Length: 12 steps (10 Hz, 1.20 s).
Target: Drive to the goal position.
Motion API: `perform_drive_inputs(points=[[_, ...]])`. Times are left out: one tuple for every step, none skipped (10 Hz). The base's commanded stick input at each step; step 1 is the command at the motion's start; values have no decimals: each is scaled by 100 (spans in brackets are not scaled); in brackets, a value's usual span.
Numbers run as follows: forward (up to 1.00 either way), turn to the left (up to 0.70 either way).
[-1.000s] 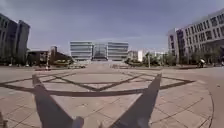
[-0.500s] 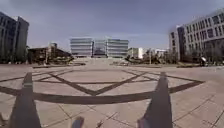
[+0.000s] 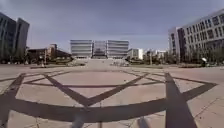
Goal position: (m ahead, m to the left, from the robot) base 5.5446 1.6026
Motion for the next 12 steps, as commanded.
perform_drive_inputs(points=[[100,0],[100,0],[100,0],[100,0],[100,0],[100,0],[100,0],[100,0],[100,0],[100,0],[100,0],[100,0]])
